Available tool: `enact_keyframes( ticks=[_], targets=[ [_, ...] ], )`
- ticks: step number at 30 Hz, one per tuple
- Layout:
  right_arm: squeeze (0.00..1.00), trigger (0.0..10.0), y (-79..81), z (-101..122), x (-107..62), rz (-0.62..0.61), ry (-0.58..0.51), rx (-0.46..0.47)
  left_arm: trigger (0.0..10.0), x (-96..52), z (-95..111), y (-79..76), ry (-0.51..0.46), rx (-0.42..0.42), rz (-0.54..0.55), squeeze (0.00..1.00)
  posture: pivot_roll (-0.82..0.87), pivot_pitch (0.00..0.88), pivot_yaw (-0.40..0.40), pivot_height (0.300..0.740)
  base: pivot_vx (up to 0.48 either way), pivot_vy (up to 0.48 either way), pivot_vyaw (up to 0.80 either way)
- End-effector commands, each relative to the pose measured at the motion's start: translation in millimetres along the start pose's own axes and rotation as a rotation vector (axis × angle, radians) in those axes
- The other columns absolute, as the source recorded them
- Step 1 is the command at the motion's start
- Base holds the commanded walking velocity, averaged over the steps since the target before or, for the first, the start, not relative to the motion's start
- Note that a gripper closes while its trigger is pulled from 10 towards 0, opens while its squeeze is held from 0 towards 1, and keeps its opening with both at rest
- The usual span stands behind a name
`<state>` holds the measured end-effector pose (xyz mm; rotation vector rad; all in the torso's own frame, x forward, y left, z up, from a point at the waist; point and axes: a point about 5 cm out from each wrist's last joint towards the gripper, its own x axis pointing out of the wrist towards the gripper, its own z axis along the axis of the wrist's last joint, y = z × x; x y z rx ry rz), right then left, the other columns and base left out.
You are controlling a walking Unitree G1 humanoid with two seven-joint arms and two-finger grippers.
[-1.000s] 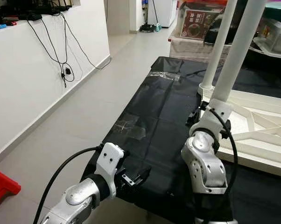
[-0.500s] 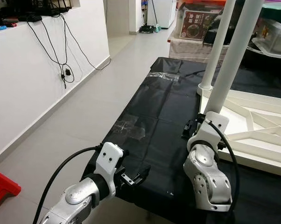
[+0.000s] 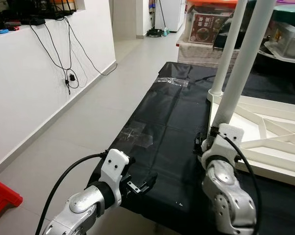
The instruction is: Building children table
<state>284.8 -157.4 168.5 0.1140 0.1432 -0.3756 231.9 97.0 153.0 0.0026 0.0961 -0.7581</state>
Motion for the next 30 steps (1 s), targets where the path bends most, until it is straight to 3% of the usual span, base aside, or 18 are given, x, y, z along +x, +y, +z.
enact_keyframes(
  ticks=[1,6,10,14,19,23,30],
  targets=[
    [0.0,10.0,-5.6,-7,-8.8,0.022,0.029,-0.027,10.0,-0.9,-3,3.6,0.008,0.005,0.022,0.0,0.12,0.013,-0.016,0.74,0.0,0.0,0.0],
    [0.0,10.0,-14.9,-14,-17.2,0.033,0.061,-0.054,10.0,-0.9,-4,4.0,0.008,0.005,0.024,0.0,0.12,0.013,-0.016,0.74,0.0,0.0,0.0],
    [0.0,10.0,-17.9,-19,-33.0,0.279,-0.009,-0.183,10.0,-4.2,-9,7.5,0.002,0.007,0.09,0.0,0.11,0.0,-0.012,0.74,0.0,0.0,0.0],
    [0.0,10.0,-19.6,-25,-36.9,0.358,-0.033,-0.233,10.0,-9.3,-10,13.6,-0.014,-0.006,0.184,0.0,0.1,0.0,-0.01,0.74,0.0,0.0,0.0],
    [0.0,10.0,-19.4,-29,-38.9,0.401,-0.044,-0.249,10.0,-14.3,-11,15.0,-0.027,-0.01,0.243,0.0,0.11,0.0,-0.012,0.74,0.0,0.0,0.0],
    [0.0,10.0,-20.7,-37,-34.9,0.41,-0.026,-0.272,10.0,-18.5,-22,6.8,0.004,0.002,0.284,0.0,0.11,0.0,-0.018,0.74,0.0,0.0,-0.78],
    [0.0,10.0,-20.9,-40,-30.1,0.402,-0.031,-0.273,10.0,-14.4,-31,6.4,0.036,0.024,0.311,0.0,0.12,0.0,-0.022,0.74,0.0,-0.176,-0.8]
  ],
)
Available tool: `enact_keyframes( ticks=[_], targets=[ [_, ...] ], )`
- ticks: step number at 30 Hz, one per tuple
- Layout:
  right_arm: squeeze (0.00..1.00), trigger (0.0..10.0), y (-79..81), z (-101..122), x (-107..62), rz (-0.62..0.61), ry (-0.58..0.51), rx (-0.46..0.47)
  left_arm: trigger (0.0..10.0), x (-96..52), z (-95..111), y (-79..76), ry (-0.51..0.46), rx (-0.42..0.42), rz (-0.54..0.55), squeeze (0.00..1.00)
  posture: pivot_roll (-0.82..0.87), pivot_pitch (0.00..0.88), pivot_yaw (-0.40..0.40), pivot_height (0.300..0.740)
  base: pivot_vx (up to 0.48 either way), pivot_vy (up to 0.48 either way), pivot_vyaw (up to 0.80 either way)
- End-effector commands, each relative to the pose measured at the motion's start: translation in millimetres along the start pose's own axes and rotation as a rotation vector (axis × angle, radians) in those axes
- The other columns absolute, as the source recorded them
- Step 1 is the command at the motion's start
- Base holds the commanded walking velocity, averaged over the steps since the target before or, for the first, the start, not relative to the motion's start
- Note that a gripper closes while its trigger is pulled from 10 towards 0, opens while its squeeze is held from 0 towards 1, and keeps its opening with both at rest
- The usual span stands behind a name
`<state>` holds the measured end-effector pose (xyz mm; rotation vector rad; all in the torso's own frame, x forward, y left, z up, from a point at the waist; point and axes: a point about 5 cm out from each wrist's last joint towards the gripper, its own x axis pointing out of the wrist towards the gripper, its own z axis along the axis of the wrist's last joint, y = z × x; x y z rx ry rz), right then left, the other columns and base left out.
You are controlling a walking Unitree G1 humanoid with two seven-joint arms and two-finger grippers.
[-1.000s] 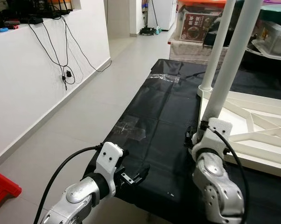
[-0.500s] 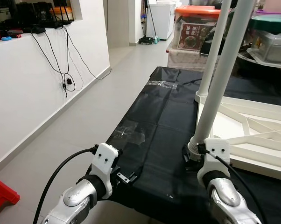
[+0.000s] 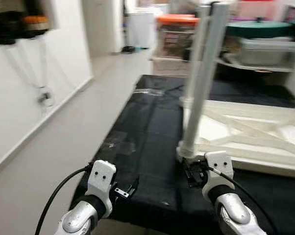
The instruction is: Building children table
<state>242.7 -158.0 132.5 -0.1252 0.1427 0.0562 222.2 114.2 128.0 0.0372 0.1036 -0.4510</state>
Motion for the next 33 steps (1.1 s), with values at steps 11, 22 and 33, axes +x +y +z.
enact_keyframes(
  ticks=[11,22,33],
  targets=[
    [0.0,10.0,-11.3,-1,23.2,-0.01,-0.003,0.037,10.0,3.1,-6,8.2,0.017,-0.034,0.091,0.0,0.13,0.0,-0.03,0.74,0.0,-0.212,-0.33],
    [0.0,10.0,-5.6,8,41.8,0.125,-0.05,0.054,10.0,0.9,-4,7.7,0.001,-0.036,0.114,0.0,0.13,0.0,-0.039,0.74,0.0,0.0,0.0],
    [0.0,10.0,0.9,5,51.4,0.105,-0.04,0.084,10.0,-2.3,-8,5.8,0.013,-0.077,0.127,0.0,0.14,0.0,-0.046,0.74,0.0,0.042,0.51]
  ],
)
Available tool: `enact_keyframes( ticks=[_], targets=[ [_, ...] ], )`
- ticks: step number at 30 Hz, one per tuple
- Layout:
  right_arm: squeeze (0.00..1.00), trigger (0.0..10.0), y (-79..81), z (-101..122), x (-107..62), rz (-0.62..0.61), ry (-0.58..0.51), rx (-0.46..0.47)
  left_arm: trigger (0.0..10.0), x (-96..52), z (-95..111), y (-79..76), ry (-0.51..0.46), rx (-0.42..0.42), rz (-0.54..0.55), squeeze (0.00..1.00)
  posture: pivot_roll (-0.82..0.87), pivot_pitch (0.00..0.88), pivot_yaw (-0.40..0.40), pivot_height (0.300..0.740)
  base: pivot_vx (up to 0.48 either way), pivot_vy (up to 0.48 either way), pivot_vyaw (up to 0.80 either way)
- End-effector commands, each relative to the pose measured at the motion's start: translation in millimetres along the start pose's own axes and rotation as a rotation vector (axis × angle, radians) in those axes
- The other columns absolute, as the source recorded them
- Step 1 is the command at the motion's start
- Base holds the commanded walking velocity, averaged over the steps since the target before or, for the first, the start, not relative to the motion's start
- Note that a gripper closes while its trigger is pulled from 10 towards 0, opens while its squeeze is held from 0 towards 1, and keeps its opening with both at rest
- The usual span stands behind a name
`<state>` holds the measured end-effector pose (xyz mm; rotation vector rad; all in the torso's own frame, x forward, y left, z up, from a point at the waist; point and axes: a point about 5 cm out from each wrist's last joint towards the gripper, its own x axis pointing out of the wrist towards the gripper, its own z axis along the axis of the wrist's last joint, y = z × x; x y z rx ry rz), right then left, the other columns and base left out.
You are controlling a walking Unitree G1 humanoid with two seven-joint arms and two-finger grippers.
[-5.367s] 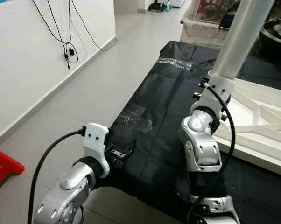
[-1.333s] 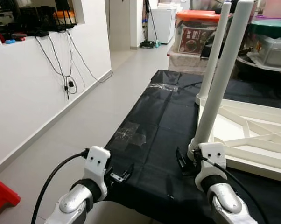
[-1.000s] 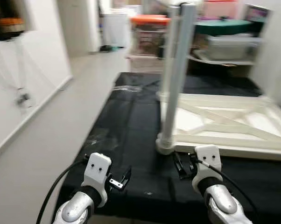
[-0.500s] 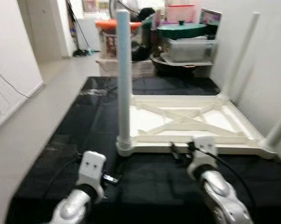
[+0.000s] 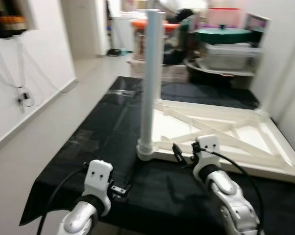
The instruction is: Building children table
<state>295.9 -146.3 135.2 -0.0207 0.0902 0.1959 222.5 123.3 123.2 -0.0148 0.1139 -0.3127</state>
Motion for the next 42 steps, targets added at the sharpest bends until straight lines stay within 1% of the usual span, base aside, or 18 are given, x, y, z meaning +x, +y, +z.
enact_keyframes(
  ticks=[1,2,5,12,18,26,27,28,29,30,32,33,34,35,37,39,41,42],
  targets=[
    [0.0,10.0,-7.3,-6,-2.7,-0.039,0.023,-0.008,10.0,0.5,-3,-2.4,0.014,-0.016,-0.007,0.0,0.14,0.0,-0.046,0.74,0.0,0.461,0.0],
    [0.0,10.0,-7.8,-9,-6.1,-0.078,0.032,-0.007,10.0,-0.2,-6,-1.2,0.028,-0.022,0.0,0.0,0.14,0.0,-0.047,0.74,0.0,0.48,0.0],
    [0.0,10.0,-9.2,-10,-8.3,-0.105,0.03,-0.008,10.0,-0.2,-7,-0.9,0.031,-0.021,0.003,0.0,0.14,0.0,-0.048,0.74,0.0,0.32,0.0],
    [0.0,10.0,-11.2,-13,-7.2,-0.104,0.034,0.024,10.0,1.0,-4,-2.3,0.02,-0.017,0.001,0.0,0.14,0.0,-0.046,0.74,0.0,0.0,0.0],
    [0.0,10.0,-14.4,-12,-4.6,-0.112,0.029,0.02,10.0,0.8,-4,-1.7,0.02,-0.02,0.005,0.0,0.14,0.0,-0.045,0.74,0.0,0.0,0.0],
    [0.0,10.0,-25.8,-13,-3.5,-0.168,0.034,-0.012,10.0,-0.3,-6,-3.7,0.026,-0.021,0.003,0.0,0.14,0.0,-0.044,0.74,0.0,0.0,0.0],
    [0.0,10.0,-33.5,-15,-1.3,-0.164,0.052,-0.02,10.0,-0.5,-6,-5.8,0.027,-0.026,-0.004,0.0,0.14,0.0,-0.044,0.74,0.0,0.0,0.0],
    [0.0,10.0,-33.5,-15,-1.3,-0.164,0.052,-0.02,10.0,-0.5,-6,-5.8,0.027,-0.026,-0.004,0.0,0.14,0.0,-0.044,0.74,0.0,0.0,0.0],
    [0.0,10.0,-43.3,-16,1.5,-0.121,0.073,-0.029,10.0,-1.2,-6,-7.9,0.033,-0.03,-0.02,0.0,0.14,0.0,-0.044,0.74,0.0,0.0,0.0],
    [0.0,10.0,-45.8,-18,3.3,-0.02,0.112,-0.037,10.0,-2.1,-7,-8.9,0.039,-0.028,-0.038,0.0,0.14,0.0,-0.04,0.74,0.0,0.0,0.0],
    [0.0,10.0,-48.3,-20,4.1,0.095,0.159,-0.042,10.0,-3.6,-8,-10.1,0.047,-0.026,-0.058,0.0,0.14,0.0,-0.039,0.74,0.0,0.0,0.0],
    [0.0,10.0,-57.3,-18,3.1,0.152,0.175,-0.052,10.0,-5.6,-10,-12.5,0.054,-0.027,-0.085,0.0,0.14,0.0,-0.035,0.74,0.0,0.0,0.0],
    [0.0,10.0,-63.8,-16,2.2,0.177,0.18,-0.058,10.0,-7.0,-11,-14.1,0.059,-0.029,-0.103,0.0,0.14,0.0,-0.035,0.74,0.0,0.0,0.0],
    [0.0,10.0,-72.6,-12,1.7,0.201,0.177,-0.088,10.0,-9.0,-12,-16.2,0.066,-0.029,-0.122,0.0,0.13,0.0,-0.032,0.74,0.0,0.0,0.0],
    [0.0,10.0,-82.8,-4,2.0,0.219,0.162,-0.145,10.0,-12.2,-13,-19.0,0.072,-0.024,-0.142,0.0,0.14,0.0,-0.028,0.74,0.0,0.0,0.0],
    [0.0,10.0,-88.2,6,4.3,0.242,0.135,-0.189,10.0,-14.9,-13,-21.0,0.072,-0.019,-0.149,0.0,0.14,0.0,-0.016,0.74,0.0,0.0,0.0],
    [0.0,10.0,-88.2,6,4.3,0.242,0.135,-0.189,10.0,-14.9,-13,-21.0,0.072,-0.019,-0.149,0.0,0.14,0.0,-0.016,0.74,0.0,0.0,0.0],
    [0.0,10.0,-89.6,11,5.4,0.259,0.124,-0.201,10.0,-16.0,-12,-21.6,0.072,-0.019,-0.15,0.0,0.14,0.0,-0.016,0.74,0.0,0.0,0.0]
  ],
)
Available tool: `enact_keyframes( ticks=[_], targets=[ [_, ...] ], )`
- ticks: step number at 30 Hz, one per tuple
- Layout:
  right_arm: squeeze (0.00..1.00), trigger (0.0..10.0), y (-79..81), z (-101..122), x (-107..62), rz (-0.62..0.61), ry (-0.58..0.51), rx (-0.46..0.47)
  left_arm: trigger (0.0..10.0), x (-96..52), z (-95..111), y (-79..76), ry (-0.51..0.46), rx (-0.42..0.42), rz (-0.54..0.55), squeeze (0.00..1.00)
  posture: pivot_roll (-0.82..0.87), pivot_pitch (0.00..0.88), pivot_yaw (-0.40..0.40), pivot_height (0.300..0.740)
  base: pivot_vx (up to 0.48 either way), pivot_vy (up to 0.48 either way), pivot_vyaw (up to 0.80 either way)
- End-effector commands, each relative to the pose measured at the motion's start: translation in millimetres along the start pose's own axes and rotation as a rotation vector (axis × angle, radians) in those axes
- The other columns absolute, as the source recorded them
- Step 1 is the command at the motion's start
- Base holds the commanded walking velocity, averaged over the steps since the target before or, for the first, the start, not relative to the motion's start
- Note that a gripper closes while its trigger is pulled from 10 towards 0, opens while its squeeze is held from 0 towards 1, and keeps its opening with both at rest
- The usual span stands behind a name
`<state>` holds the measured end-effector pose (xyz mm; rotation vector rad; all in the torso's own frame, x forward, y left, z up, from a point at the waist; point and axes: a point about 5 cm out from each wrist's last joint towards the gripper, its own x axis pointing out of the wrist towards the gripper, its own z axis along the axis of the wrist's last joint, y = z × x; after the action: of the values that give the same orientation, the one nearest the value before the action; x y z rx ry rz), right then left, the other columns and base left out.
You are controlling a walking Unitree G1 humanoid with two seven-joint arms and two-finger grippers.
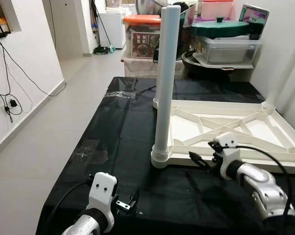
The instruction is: Building children table
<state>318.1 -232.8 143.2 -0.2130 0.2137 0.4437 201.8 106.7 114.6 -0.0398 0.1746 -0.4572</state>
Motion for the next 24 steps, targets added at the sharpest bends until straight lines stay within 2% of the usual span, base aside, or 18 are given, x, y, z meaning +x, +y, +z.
enact_keyframes(
  ticks=[1,2,3,4,5,6,16,24],
  targets=[
    [1.0,10.0,-1.0,12,2.5,0.08,-0.041,-0.013,10.0,-3.7,0,-2.2,0.011,0.008,-0.017,0.0,0.15,0.001,-0.016,0.74,0.0,0.0,0.0],
    [1.0,10.0,-1.0,12,2.5,0.08,-0.041,-0.013,10.0,-3.7,0,-2.2,0.011,0.008,-0.017,0.0,0.15,0.001,-0.016,0.74,0.0,0.0,0.0],
    [0.93,10.0,6.1,31,9.9,0.242,-0.1,0.036,10.0,-6.4,4,-8.2,-0.001,0.013,-0.064,0.0,0.16,0.027,-0.017,0.74,0.0,0.0,0.0],
    [0.93,10.0,6.1,31,9.9,0.242,-0.1,0.036,10.0,-6.4,4,-8.2,-0.001,0.013,-0.064,0.0,0.16,0.027,-0.017,0.74,0.0,0.0,0.0],
    [0.93,10.0,9.0,38,13.1,0.313,-0.123,0.055,10.0,-7.7,5,-10.8,-0.006,0.016,-0.085,0.0,0.16,0.027,-0.017,0.74,0.0,0.0,0.0],
    [0.0,10.0,11.2,45,16.5,0.362,-0.137,0.057,10.0,-9.3,7,-13.8,-0.008,0.021,-0.101,0.0,0.17,0.048,-0.025,0.74,0.0,0.0,0.0],
    [0.0,10.0,16.2,57,33.4,0.538,-0.141,0.046,10.0,-16.3,12,-23.4,-0.016,0.039,-0.123,0.0,0.18,0.085,-0.041,0.74,0.0,0.0,0.0],
    [0.0,10.0,21.0,73,48.7,0.567,-0.193,0.042,10.0,-17.0,15,-24.9,-0.023,0.04,-0.121,0.0,0.18,0.098,-0.048,0.74,0.0,0.0,0.0]
  ],
)
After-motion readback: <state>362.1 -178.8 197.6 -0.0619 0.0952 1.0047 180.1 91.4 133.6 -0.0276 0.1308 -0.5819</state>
